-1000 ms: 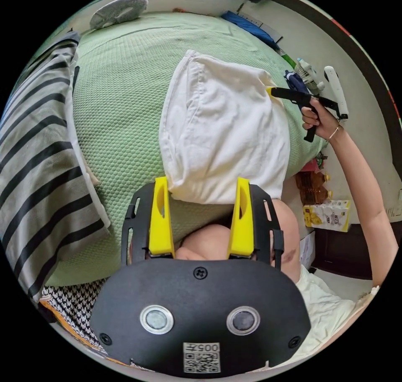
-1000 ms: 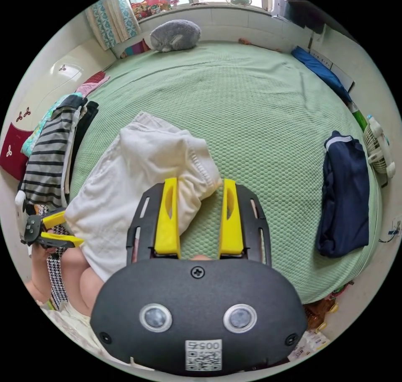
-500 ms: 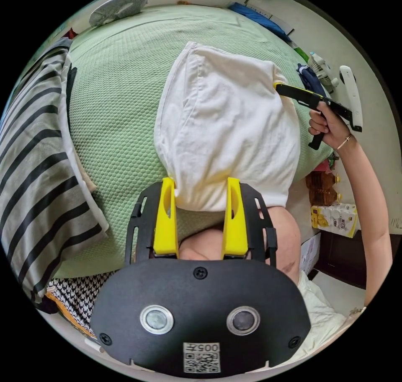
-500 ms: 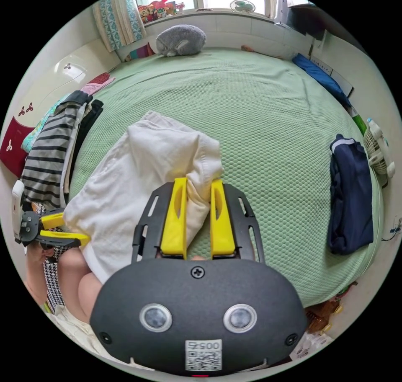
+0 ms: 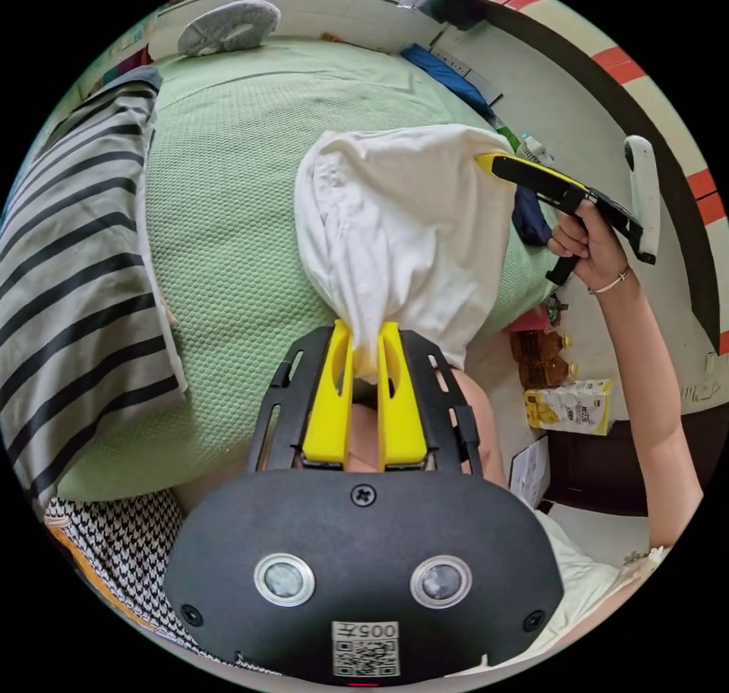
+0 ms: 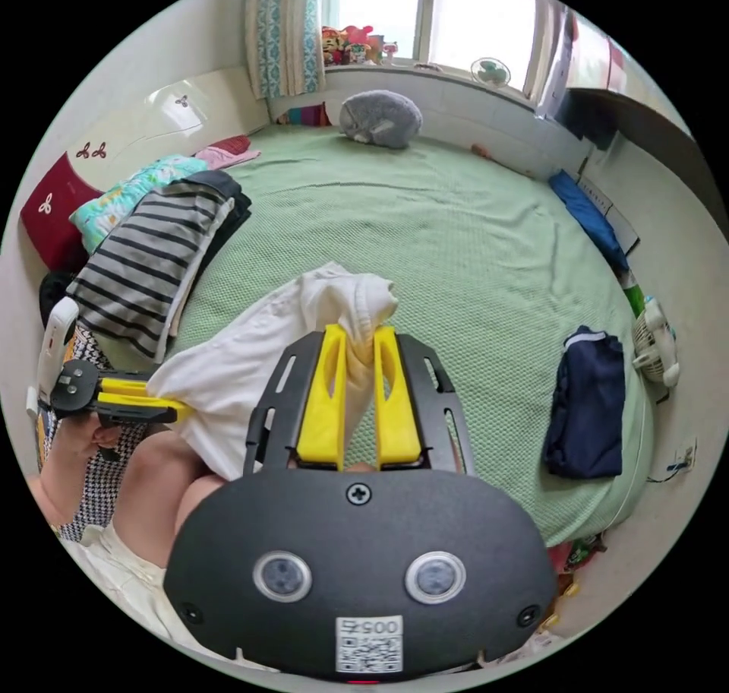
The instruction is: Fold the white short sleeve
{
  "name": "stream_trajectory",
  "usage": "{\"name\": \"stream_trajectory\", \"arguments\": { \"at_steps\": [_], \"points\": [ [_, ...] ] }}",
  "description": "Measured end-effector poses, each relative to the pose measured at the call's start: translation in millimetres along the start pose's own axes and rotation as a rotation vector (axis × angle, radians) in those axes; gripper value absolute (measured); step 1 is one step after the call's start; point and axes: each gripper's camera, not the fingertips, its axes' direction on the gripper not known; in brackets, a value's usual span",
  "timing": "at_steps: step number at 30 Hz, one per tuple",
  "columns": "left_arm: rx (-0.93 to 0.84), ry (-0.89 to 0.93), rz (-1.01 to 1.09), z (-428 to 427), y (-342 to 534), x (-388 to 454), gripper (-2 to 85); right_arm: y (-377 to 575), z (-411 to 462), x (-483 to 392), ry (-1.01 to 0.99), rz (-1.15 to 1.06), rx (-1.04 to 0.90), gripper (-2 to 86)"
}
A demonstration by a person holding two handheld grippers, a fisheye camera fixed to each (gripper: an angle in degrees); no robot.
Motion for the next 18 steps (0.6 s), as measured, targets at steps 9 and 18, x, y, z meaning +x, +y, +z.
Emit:
{"name": "stream_trajectory", "arguments": {
  "at_steps": [9,18],
  "points": [
    [0.193,-0.031,0.024,-138,69,-10,5.8,-30,-96,-78,0.048,-0.102,0.134,1.5],
    [0.409,-0.083,-0.037,-311,141,-61,5.8,-107,-192,-166,-0.041,-0.21,0.368,1.4]
  ]
}}
